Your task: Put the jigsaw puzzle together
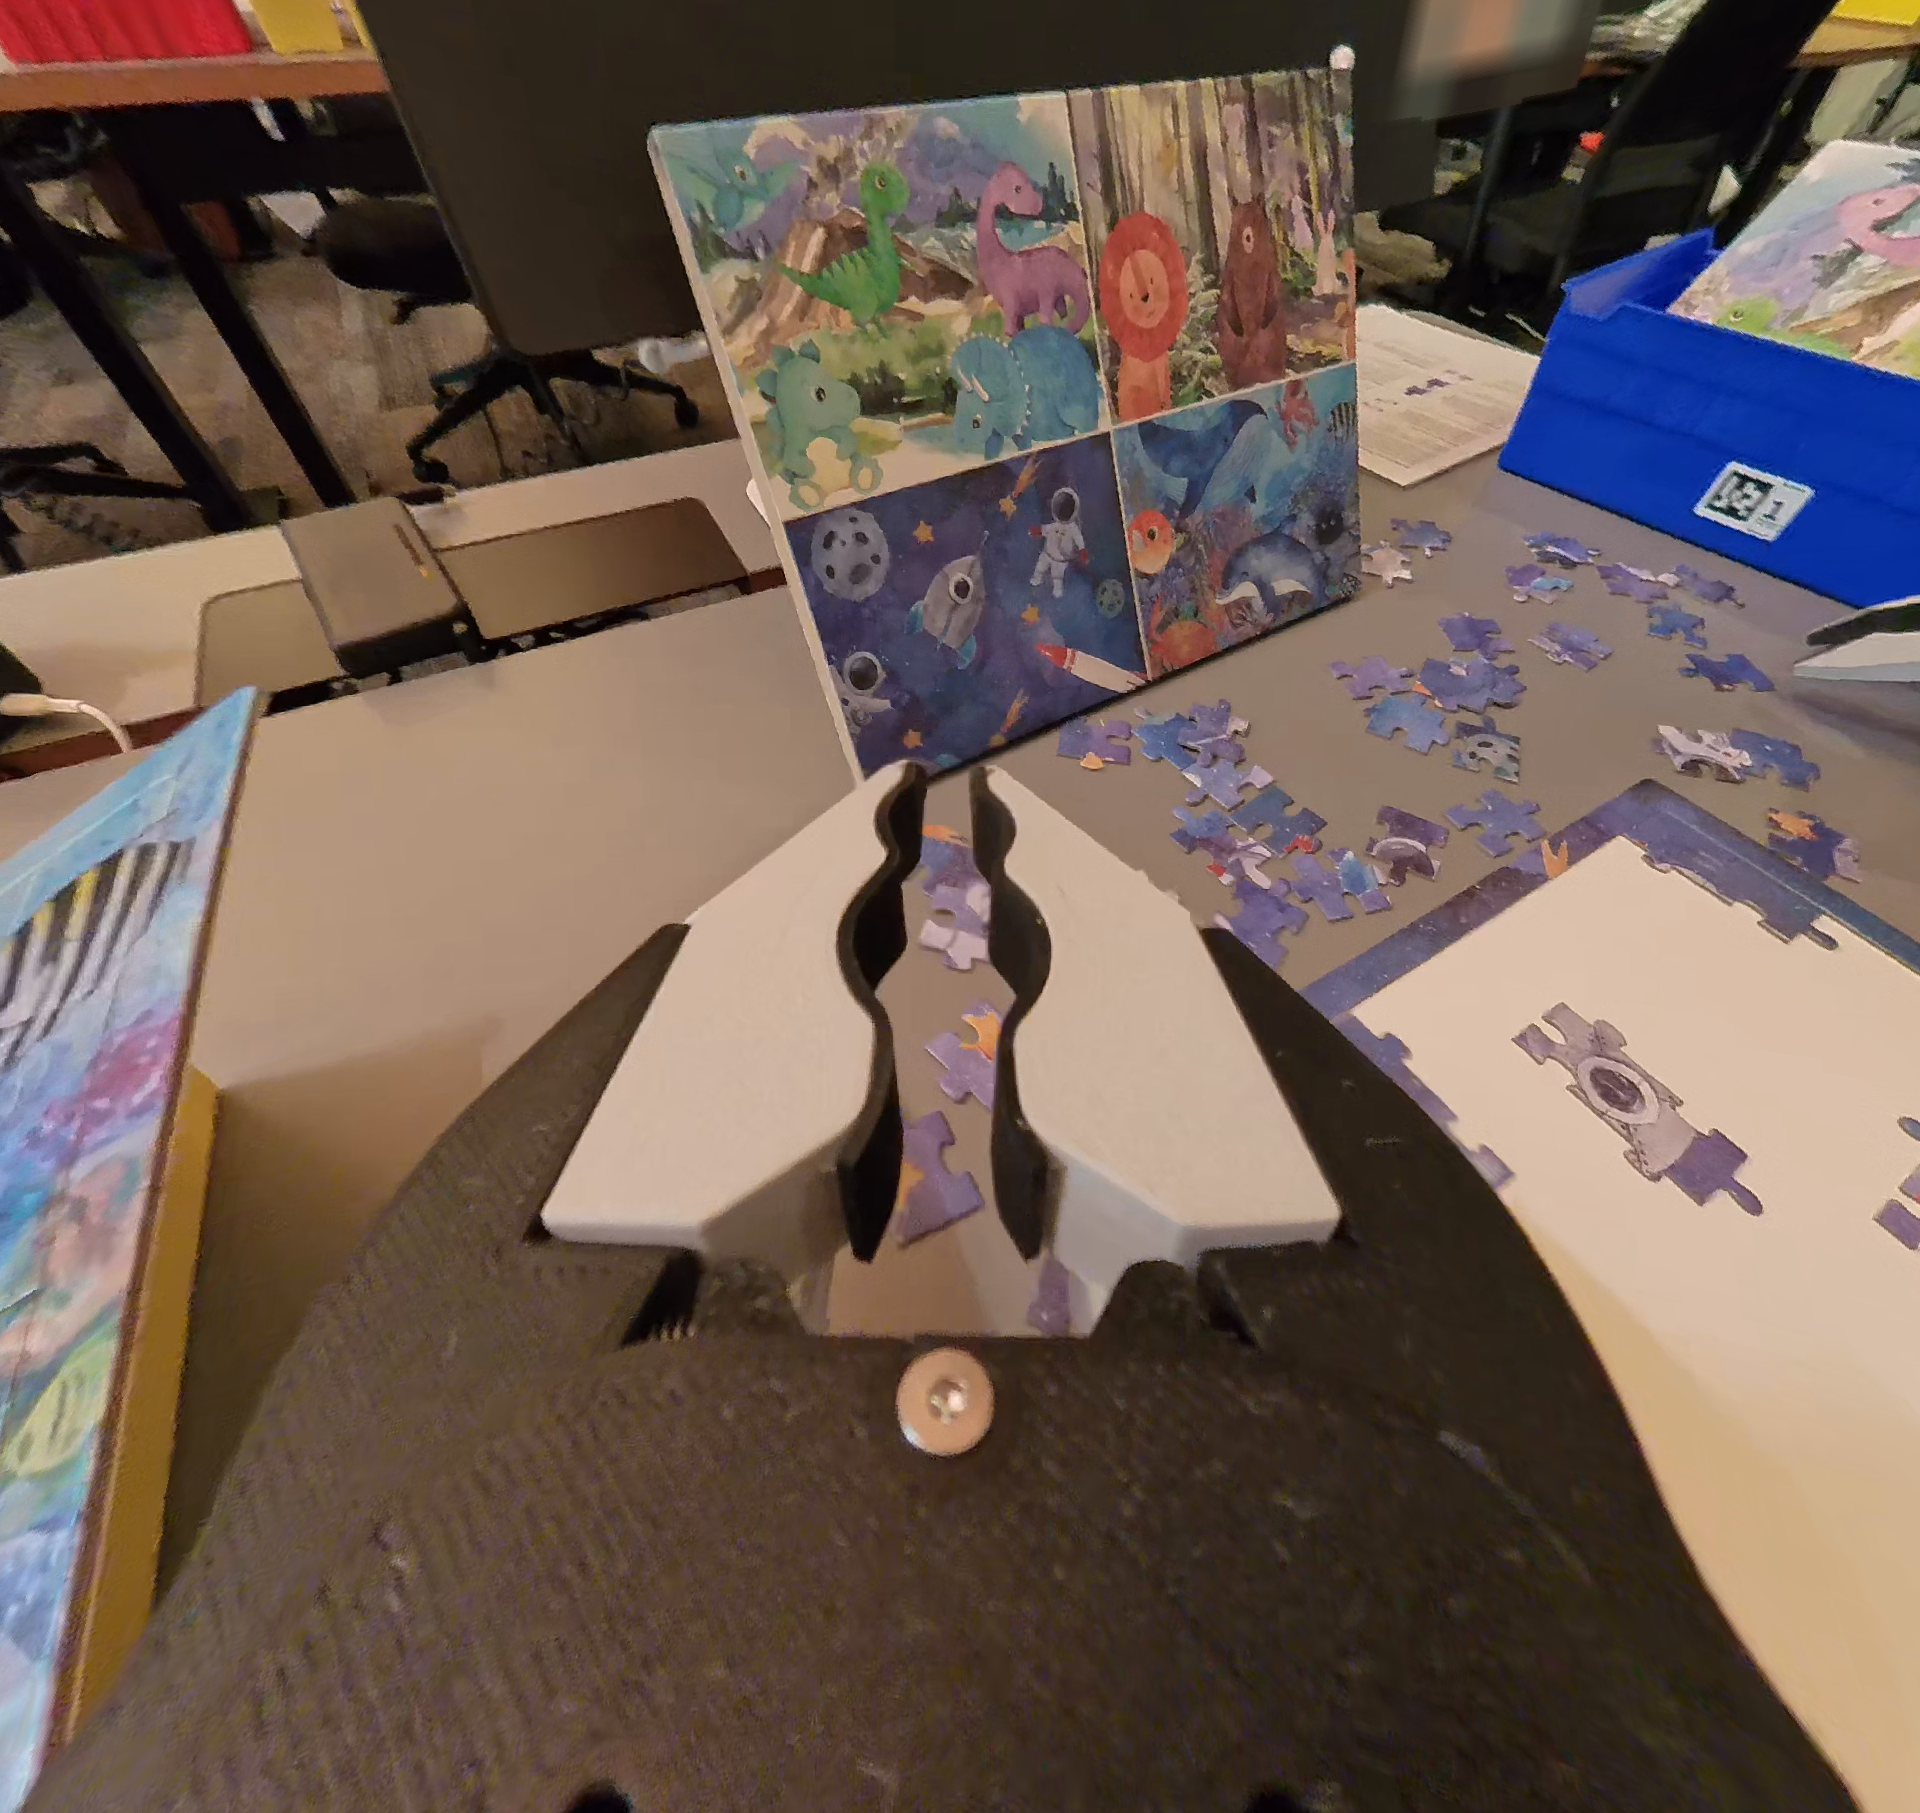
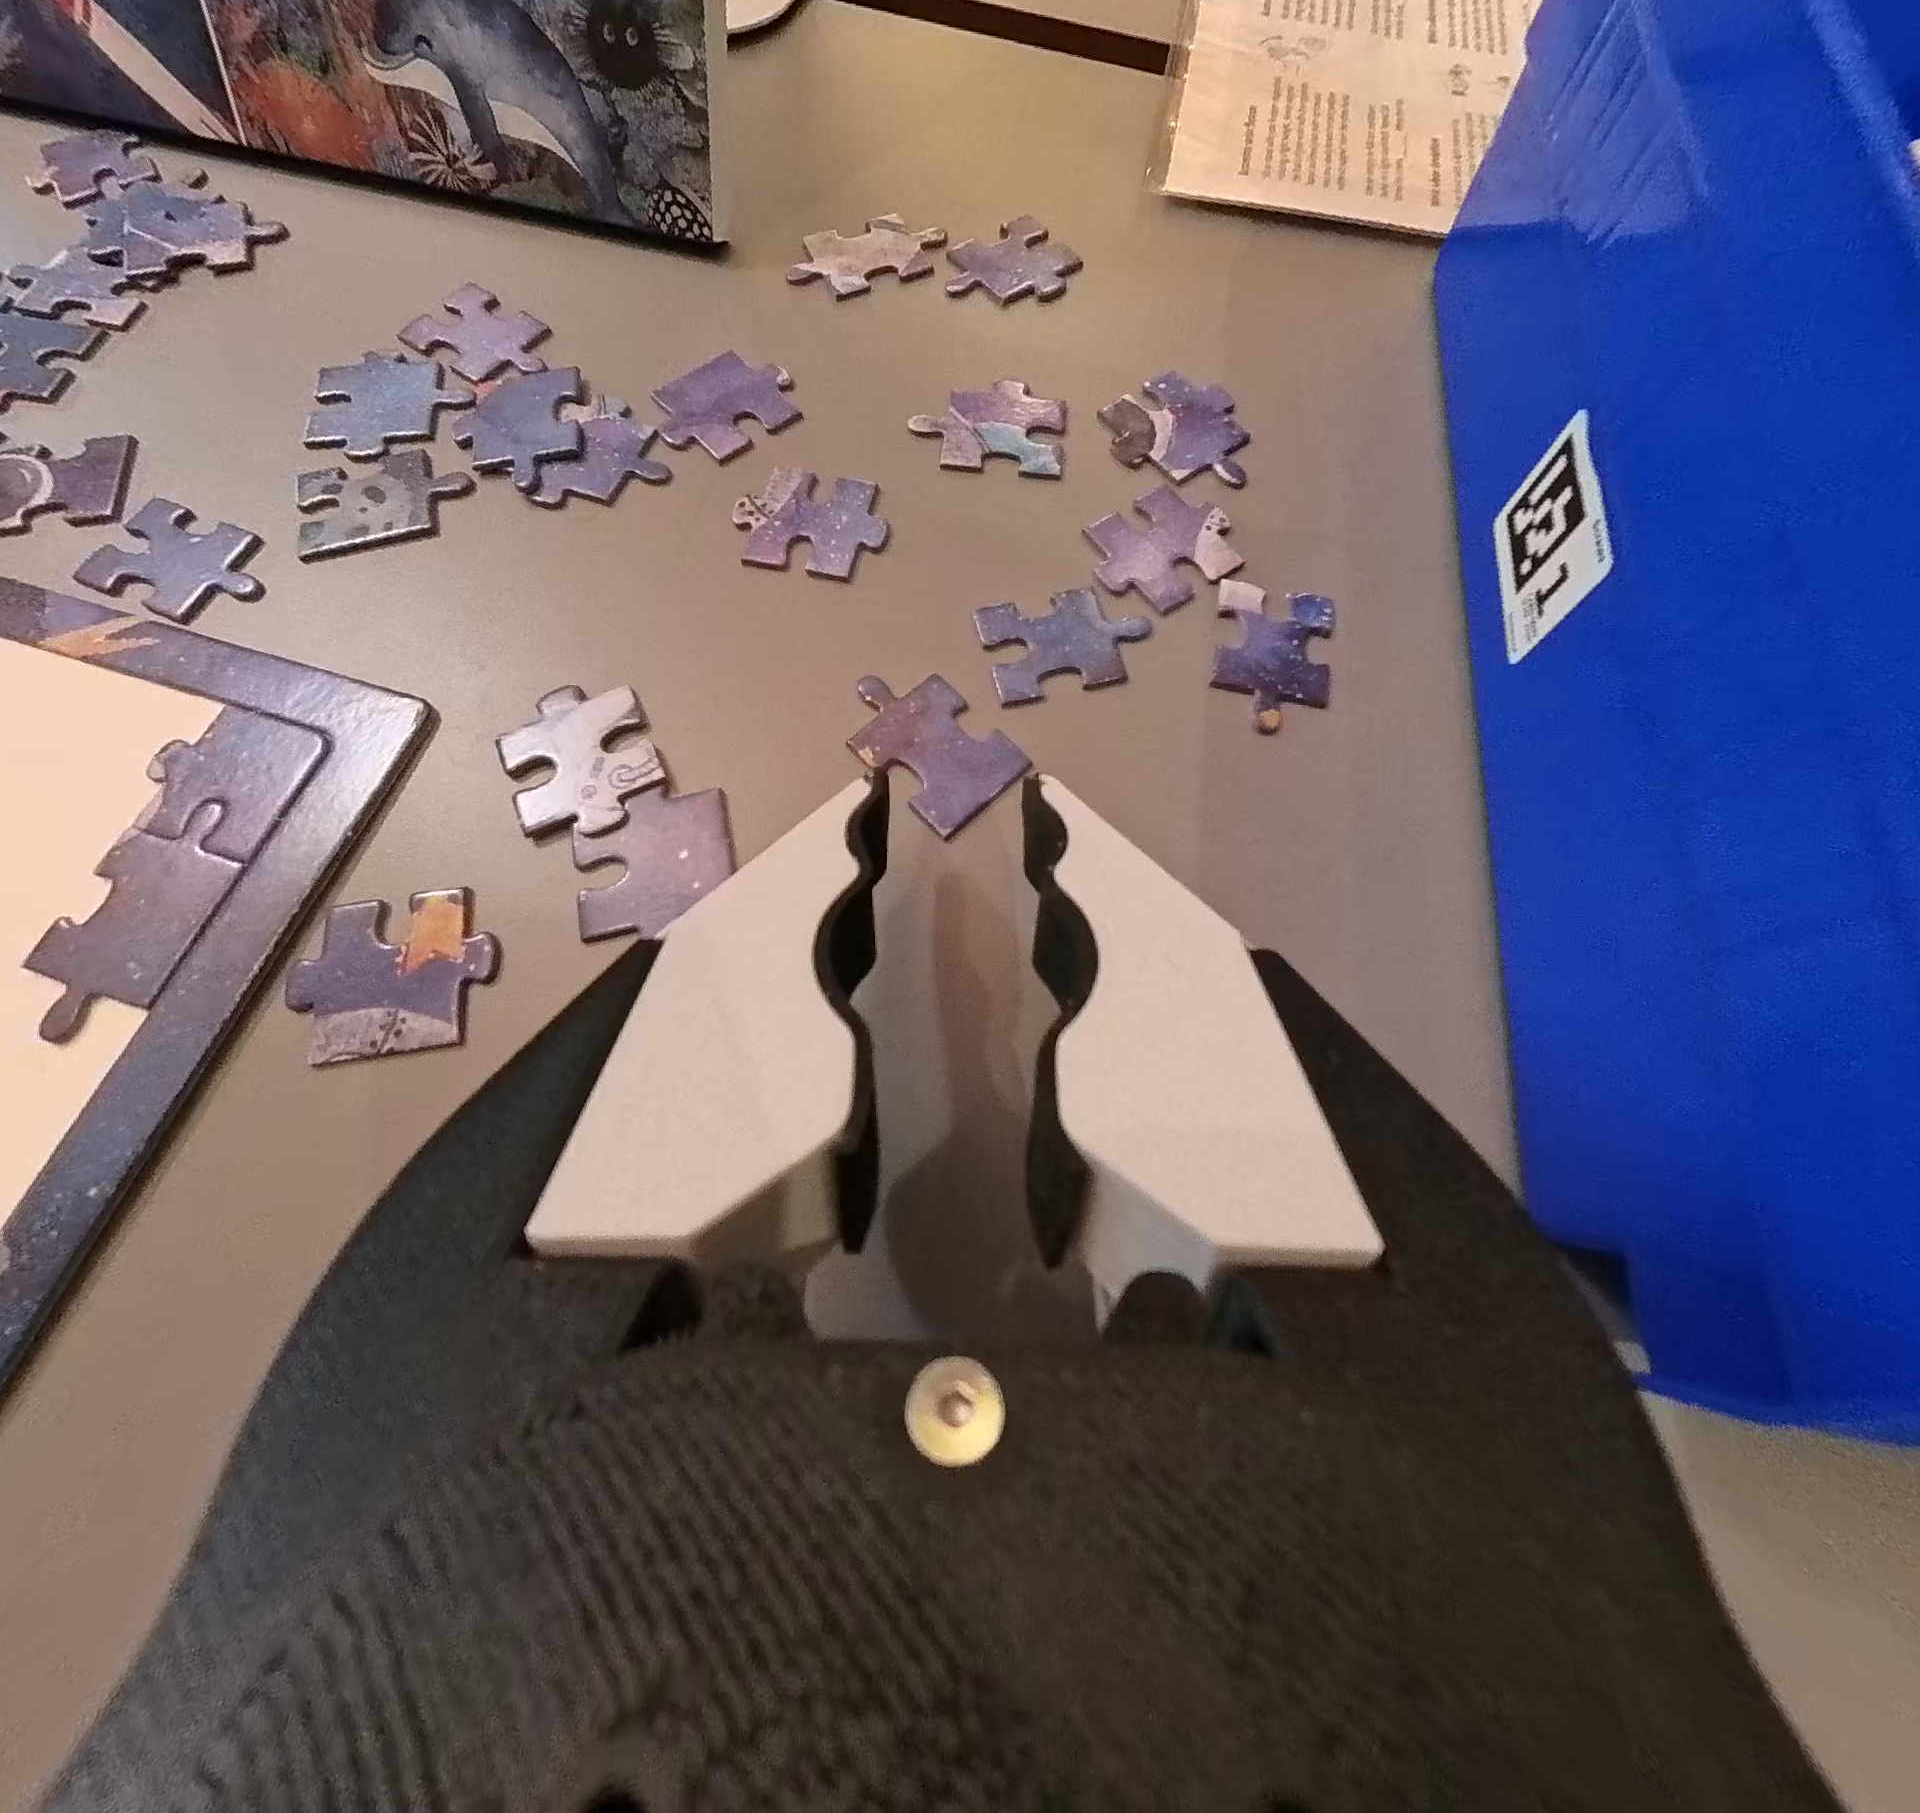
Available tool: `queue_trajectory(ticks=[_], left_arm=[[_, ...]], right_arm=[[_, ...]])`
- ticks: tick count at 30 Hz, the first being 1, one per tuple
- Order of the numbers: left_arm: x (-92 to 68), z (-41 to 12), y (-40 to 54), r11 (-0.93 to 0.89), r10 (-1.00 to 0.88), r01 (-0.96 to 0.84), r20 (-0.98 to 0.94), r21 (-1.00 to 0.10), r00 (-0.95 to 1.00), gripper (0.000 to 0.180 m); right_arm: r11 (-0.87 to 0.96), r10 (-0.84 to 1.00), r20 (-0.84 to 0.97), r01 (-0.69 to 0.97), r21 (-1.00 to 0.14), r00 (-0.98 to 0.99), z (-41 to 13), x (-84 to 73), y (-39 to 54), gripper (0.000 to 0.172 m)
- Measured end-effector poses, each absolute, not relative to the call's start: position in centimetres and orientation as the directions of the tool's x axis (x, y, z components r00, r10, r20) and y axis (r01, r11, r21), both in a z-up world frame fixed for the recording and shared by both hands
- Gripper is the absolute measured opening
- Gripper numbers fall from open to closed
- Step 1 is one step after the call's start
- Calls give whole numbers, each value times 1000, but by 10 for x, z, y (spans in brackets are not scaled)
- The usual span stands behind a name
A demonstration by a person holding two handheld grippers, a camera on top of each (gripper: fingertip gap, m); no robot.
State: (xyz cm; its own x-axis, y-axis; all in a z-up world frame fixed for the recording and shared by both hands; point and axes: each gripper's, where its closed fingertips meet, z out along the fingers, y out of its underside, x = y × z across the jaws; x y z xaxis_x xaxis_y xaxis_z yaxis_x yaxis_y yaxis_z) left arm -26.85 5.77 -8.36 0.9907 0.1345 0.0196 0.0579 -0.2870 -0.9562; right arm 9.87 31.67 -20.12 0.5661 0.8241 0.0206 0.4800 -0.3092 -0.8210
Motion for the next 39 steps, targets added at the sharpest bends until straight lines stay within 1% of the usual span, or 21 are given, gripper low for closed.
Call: queue_trajectory(ticks=[2,7,11,15,22,31,39], left_arm=[[-275,-86,59,-257,165,39,-4,-966,986,0],[-283,-112,68,-268,175,91,44,-959,984,0],[-289,-125,70,-286,194,94,38,-954,980,0],[-295,-140,69,-330,201,133,68,-935,977,0],[-306,-144,63,-326,235,168,93,-930,968,0],[-307,-150,61,-356,253,130,39,-926,967,0],[-309,-147,56,-339,267,125,32,-933,963,0]], right_arm=[[-307,825,20,478,-823,565,-200,99,316,24],[-299,826,19,466,-832,564,-198,99,316,24],[-294,826,16,456,-840,563,-195,99,316,24],[-284,829,19,449,-847,559,-193,99,315,24],[-266,832,21,432,-862,554,-186,98,312,24],[-252,835,11,400,-881,551,-179,99,307,24],[-171,859,47,373,-912,509,-167,91,300,29]])
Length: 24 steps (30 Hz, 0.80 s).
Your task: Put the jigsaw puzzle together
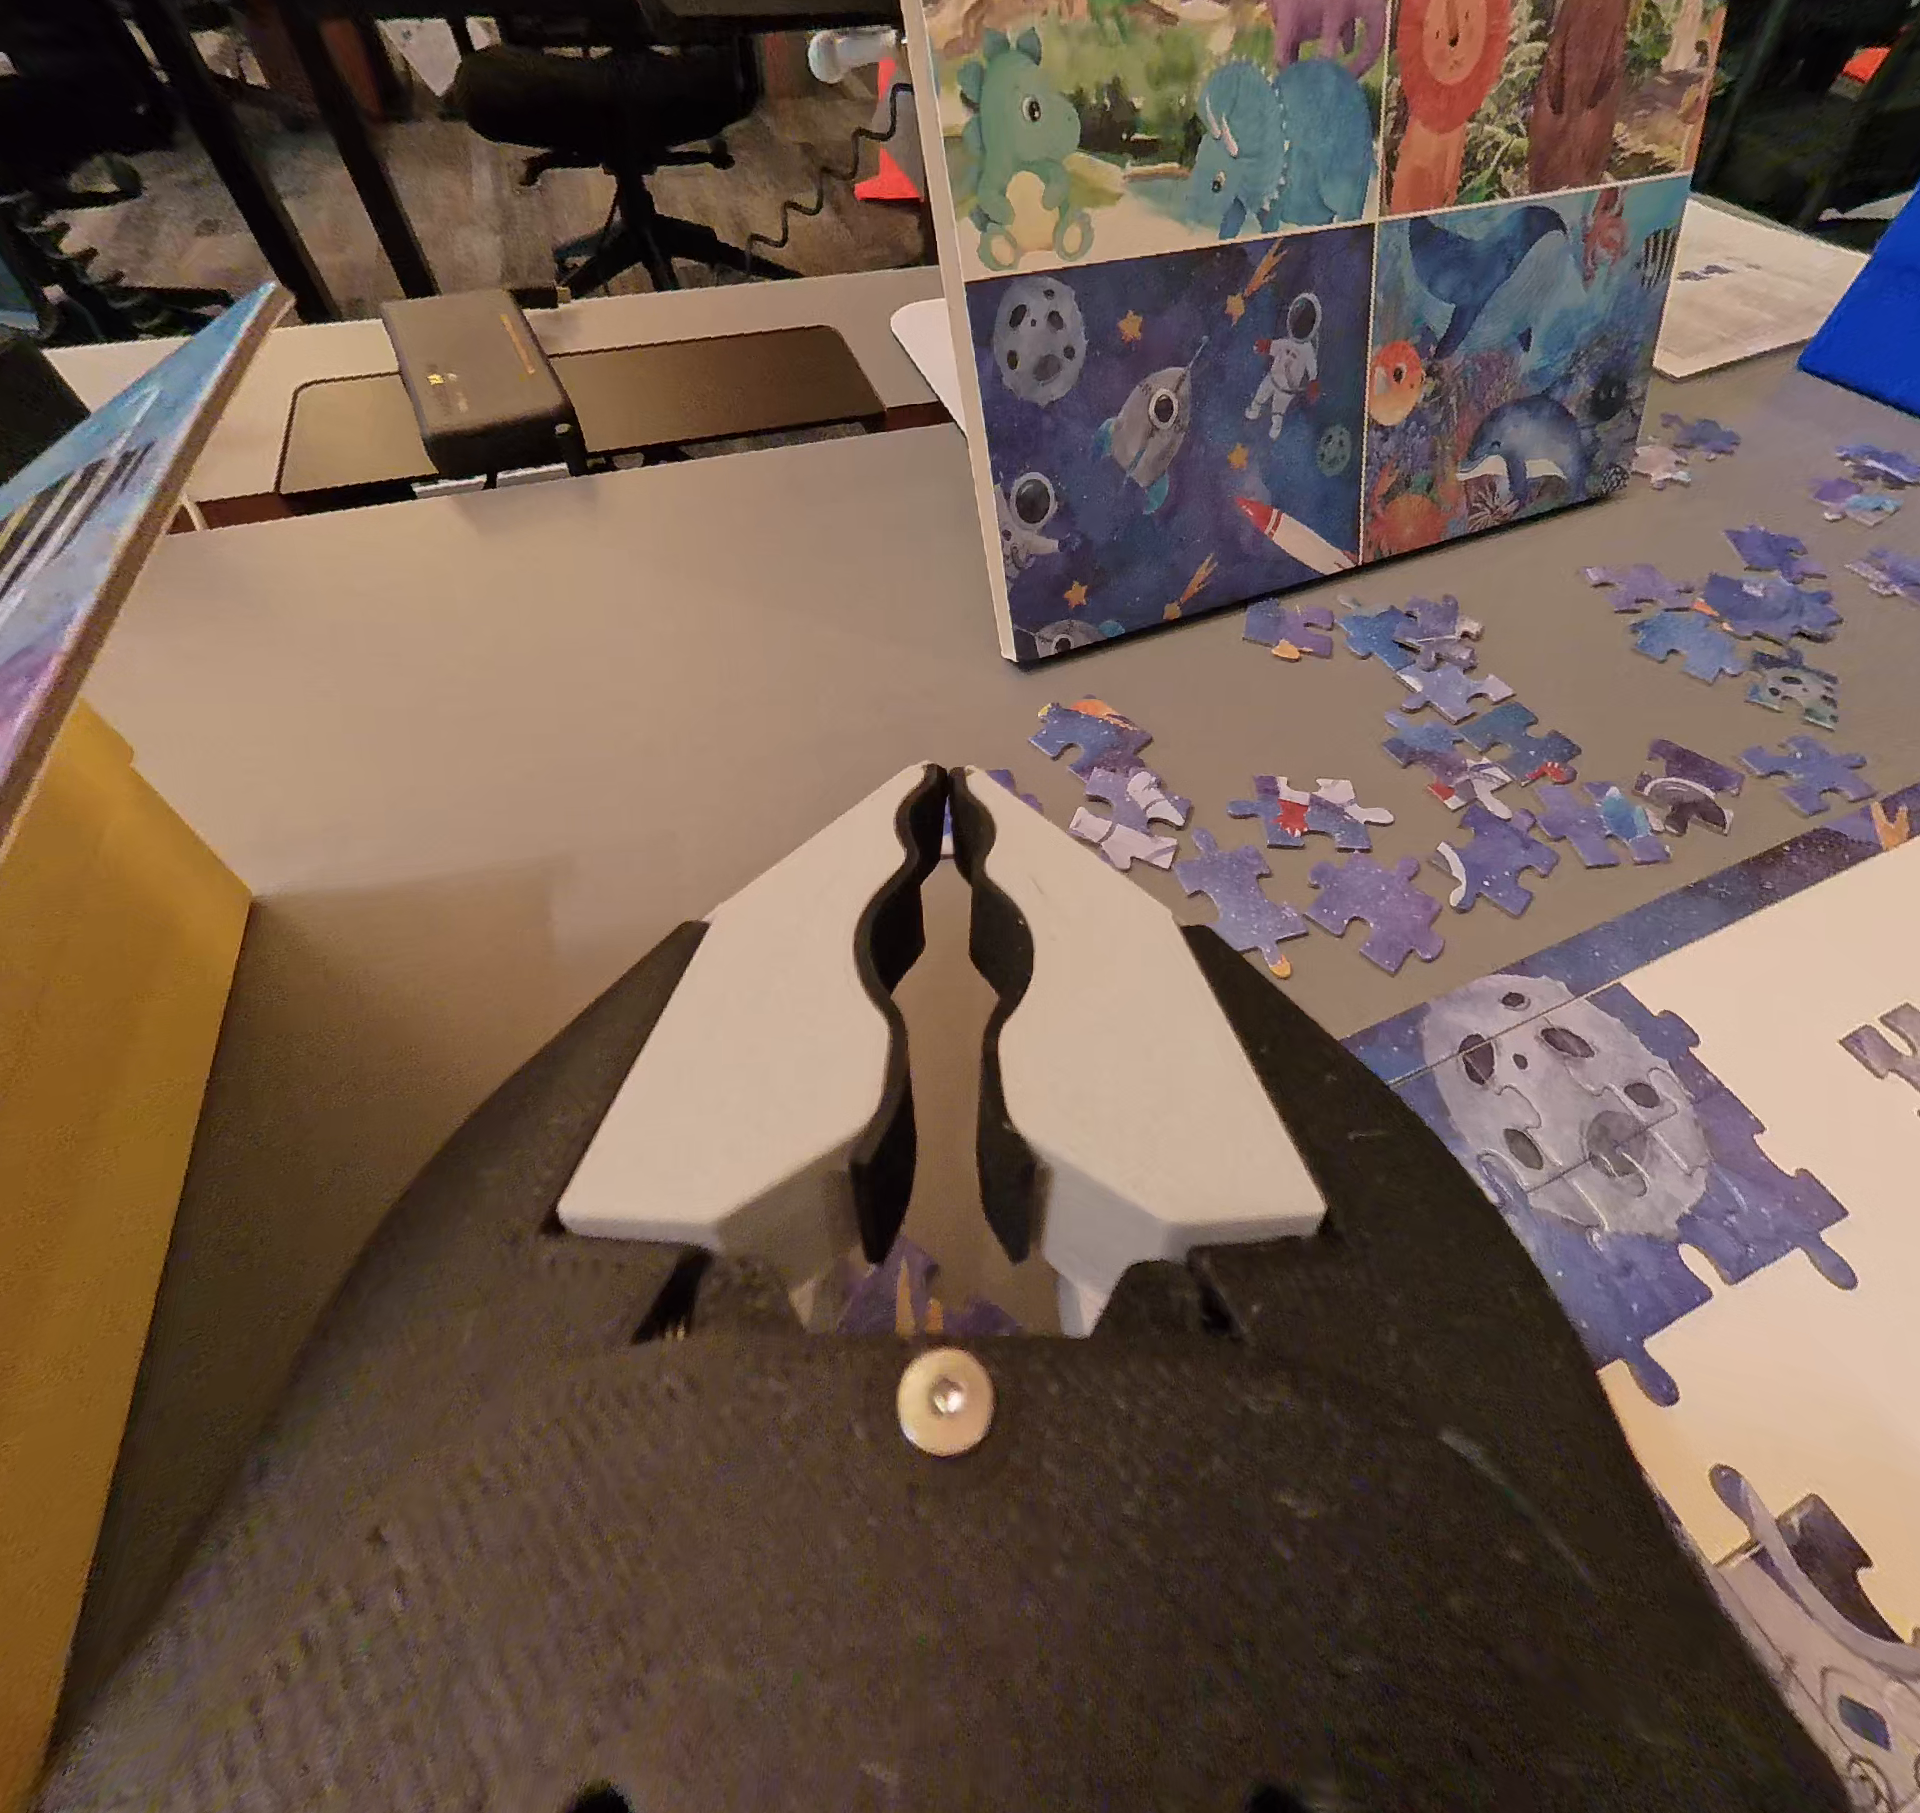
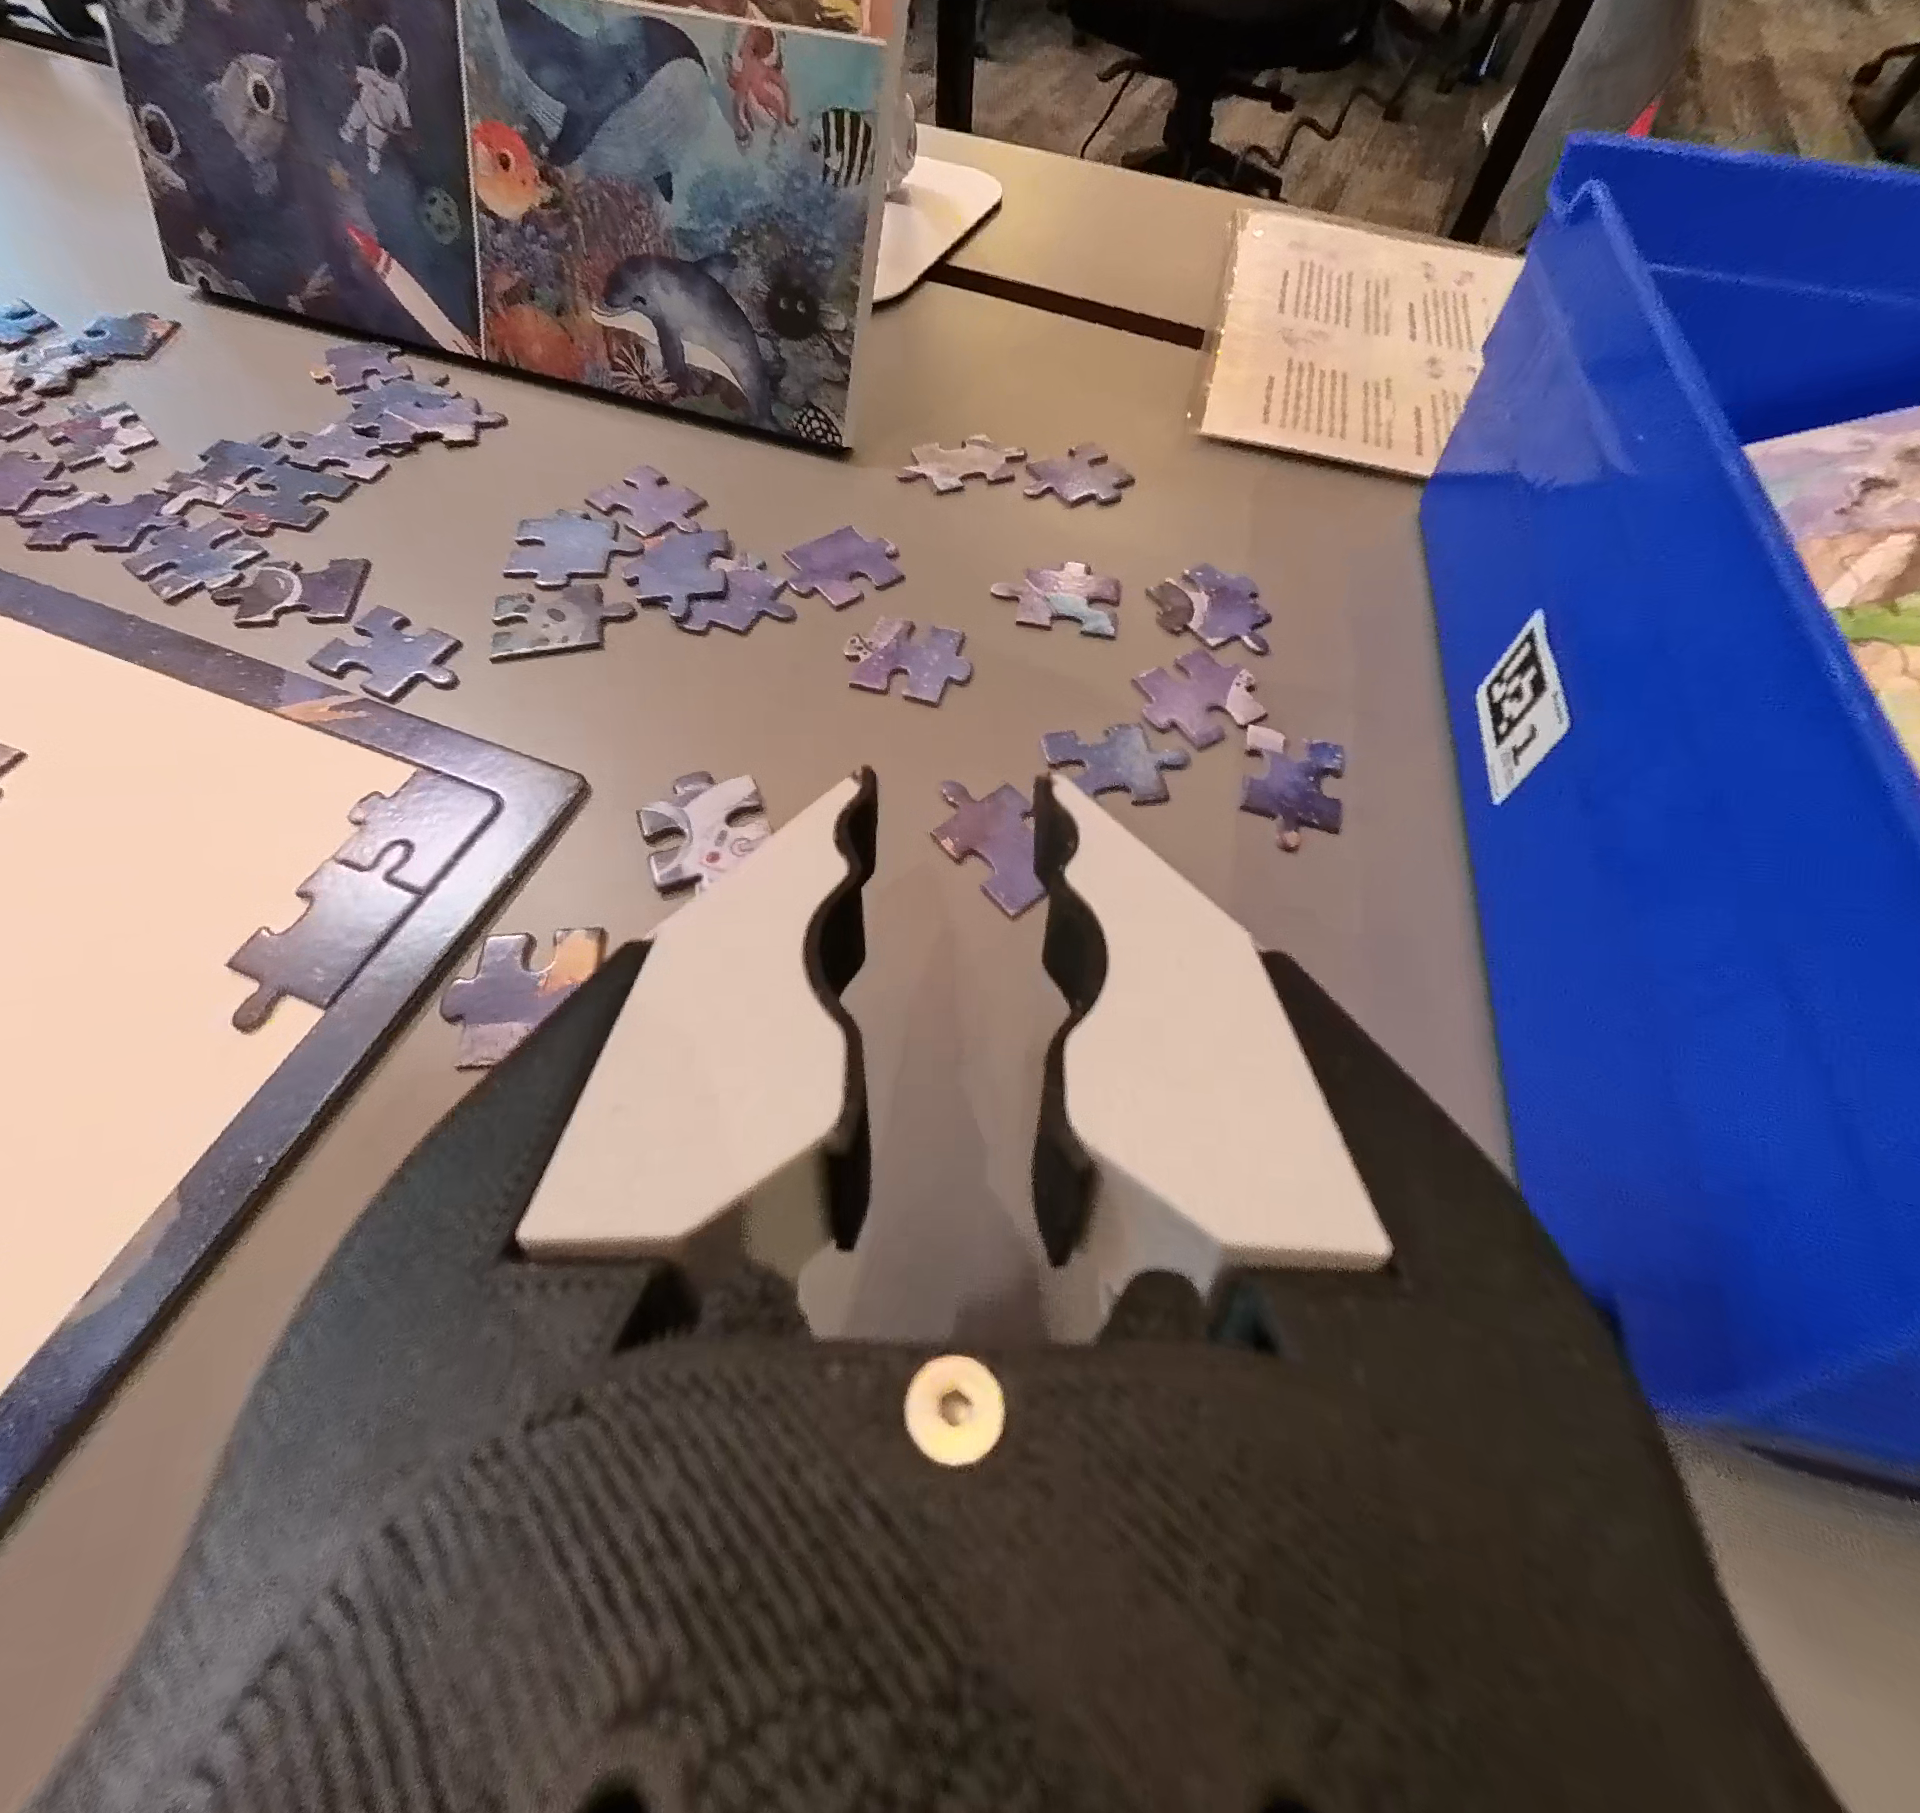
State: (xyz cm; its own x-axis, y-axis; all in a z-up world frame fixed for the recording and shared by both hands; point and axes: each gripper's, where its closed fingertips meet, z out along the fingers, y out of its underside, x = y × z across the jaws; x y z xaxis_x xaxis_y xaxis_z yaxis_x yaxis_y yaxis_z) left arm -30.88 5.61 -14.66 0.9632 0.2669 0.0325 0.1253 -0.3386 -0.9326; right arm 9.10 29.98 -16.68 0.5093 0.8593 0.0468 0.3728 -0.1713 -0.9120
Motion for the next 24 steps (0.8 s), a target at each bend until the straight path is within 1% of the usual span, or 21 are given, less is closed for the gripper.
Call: queue_trajectory(ticks=[10,14,16,24], left_arm=[[-316,-150,55,-363,316,118,-3,-924,949,0],[-313,-150,56,-360,306,133,18,-923,952,0],[-312,-150,56,-367,299,129,14,-921,954,0],[-313,-154,54,-429,283,81,-49,-900,958,0]], right_arm=[[-75,862,123,364,-928,492,-156,88,295,29],[42,806,235,344,-938,543,-141,95,301,12],[78,784,273,347,-935,557,-137,97,303,9],[72,728,342,429,-901,595,-149,101,315,10]])
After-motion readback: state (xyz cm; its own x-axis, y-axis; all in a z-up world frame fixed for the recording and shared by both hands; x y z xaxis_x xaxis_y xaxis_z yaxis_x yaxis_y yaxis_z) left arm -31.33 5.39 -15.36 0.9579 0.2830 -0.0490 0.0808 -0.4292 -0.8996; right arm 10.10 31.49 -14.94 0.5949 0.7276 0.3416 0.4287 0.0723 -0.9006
